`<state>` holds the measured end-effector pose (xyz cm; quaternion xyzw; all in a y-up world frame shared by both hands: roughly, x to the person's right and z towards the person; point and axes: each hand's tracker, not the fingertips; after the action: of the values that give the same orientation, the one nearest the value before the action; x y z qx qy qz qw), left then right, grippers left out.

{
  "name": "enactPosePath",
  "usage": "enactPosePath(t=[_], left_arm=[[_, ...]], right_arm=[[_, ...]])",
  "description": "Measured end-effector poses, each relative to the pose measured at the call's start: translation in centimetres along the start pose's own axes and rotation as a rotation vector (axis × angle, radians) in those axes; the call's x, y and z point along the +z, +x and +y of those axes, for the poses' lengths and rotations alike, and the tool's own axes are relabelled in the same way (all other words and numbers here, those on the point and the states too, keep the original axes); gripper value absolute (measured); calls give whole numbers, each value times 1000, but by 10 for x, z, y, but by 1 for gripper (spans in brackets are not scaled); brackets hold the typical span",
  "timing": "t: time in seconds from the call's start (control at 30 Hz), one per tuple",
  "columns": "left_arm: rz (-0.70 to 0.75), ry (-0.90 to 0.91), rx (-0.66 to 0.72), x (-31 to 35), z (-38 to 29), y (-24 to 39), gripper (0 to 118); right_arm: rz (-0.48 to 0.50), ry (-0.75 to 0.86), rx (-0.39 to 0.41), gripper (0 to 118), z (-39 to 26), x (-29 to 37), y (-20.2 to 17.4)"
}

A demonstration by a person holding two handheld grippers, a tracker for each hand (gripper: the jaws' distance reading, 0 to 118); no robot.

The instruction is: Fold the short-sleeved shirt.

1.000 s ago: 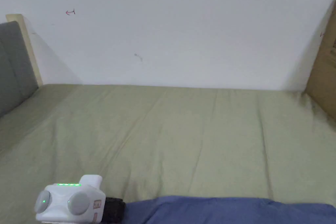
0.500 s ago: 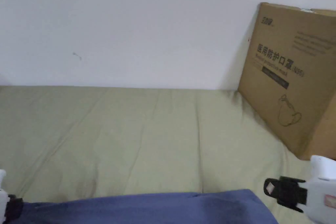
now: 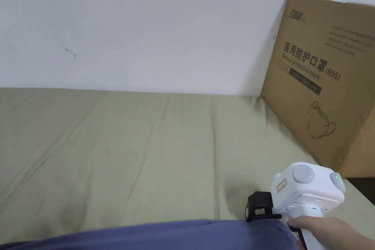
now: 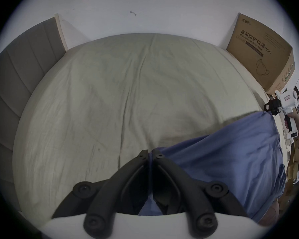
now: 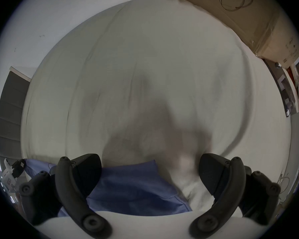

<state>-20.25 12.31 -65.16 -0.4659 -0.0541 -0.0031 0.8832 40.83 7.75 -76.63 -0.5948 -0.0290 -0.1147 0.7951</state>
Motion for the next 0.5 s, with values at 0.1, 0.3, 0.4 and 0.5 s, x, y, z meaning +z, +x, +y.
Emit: enactPosePath(t=[0.1, 0.3, 0.4, 0.5], left_arm=[[-7, -14, -14, 6, 1, 1, 2], [-4, -13, -41, -7, -14, -16, 1], [-11, 40, 2, 23, -9, -14, 1], [-27, 117, 47, 16, -7, -9, 1]], right_arm=[[-81, 39, 86, 92, -10, 13, -12], [69, 110, 65, 4, -44, 56, -17], [21, 298, 157, 4, -68, 95, -24], [76, 370, 145, 4, -81, 142, -28]])
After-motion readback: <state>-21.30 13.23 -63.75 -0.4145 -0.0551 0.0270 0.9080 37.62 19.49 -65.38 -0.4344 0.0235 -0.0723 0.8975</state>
